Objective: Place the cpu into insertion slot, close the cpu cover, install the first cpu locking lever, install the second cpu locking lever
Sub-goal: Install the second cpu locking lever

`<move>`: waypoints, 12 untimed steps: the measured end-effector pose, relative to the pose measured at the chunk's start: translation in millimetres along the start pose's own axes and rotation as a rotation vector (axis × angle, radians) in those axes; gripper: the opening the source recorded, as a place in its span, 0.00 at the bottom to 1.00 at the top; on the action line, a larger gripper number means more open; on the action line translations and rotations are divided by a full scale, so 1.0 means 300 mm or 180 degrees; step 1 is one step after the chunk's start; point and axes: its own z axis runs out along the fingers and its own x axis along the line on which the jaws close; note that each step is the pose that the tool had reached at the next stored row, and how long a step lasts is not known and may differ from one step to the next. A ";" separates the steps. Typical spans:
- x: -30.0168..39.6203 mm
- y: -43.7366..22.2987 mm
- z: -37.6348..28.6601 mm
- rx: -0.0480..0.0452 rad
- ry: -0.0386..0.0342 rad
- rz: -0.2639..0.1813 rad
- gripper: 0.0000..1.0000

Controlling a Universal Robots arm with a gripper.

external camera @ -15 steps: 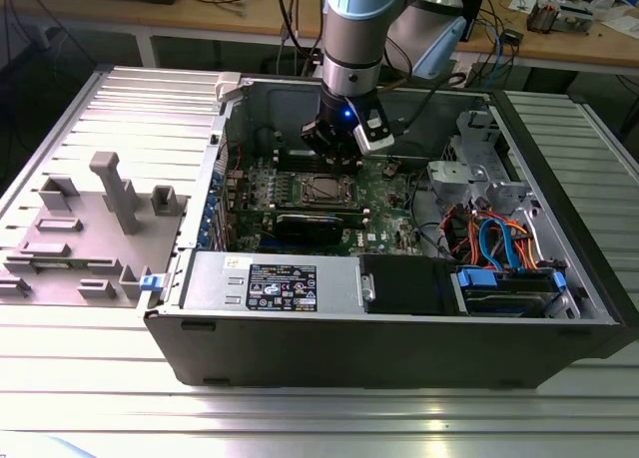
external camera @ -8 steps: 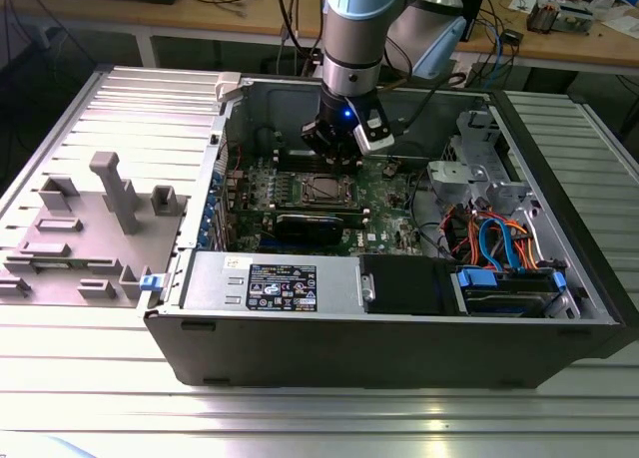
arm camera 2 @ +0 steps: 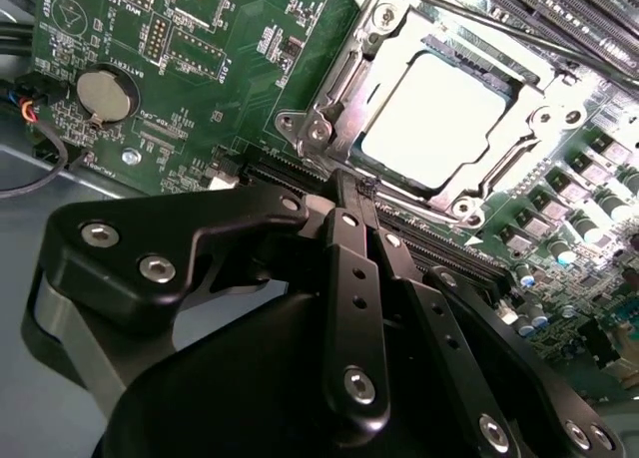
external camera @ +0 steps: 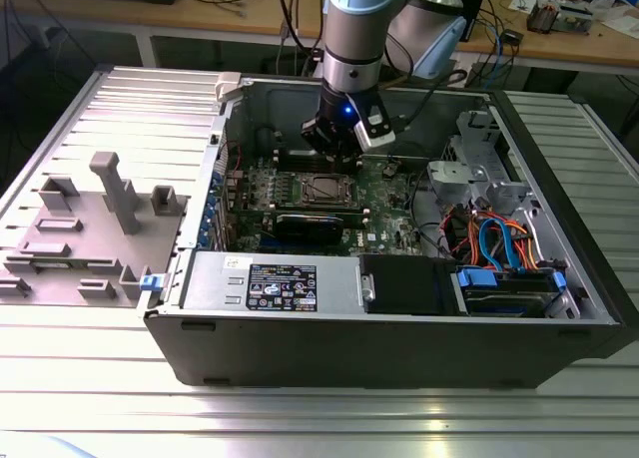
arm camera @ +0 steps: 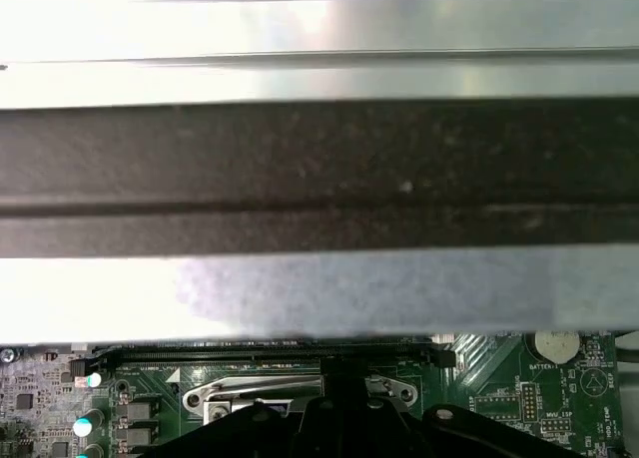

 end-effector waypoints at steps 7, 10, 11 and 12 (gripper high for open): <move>0.000 -0.009 -0.001 0.0001 0.0000 0.0001 0.11; 0.000 -0.010 -0.001 0.0001 0.0000 0.0000 0.11; 0.000 -0.010 -0.001 0.0001 0.0000 0.0000 0.11; 0.000 -0.010 -0.001 0.0001 0.0000 0.0000 0.11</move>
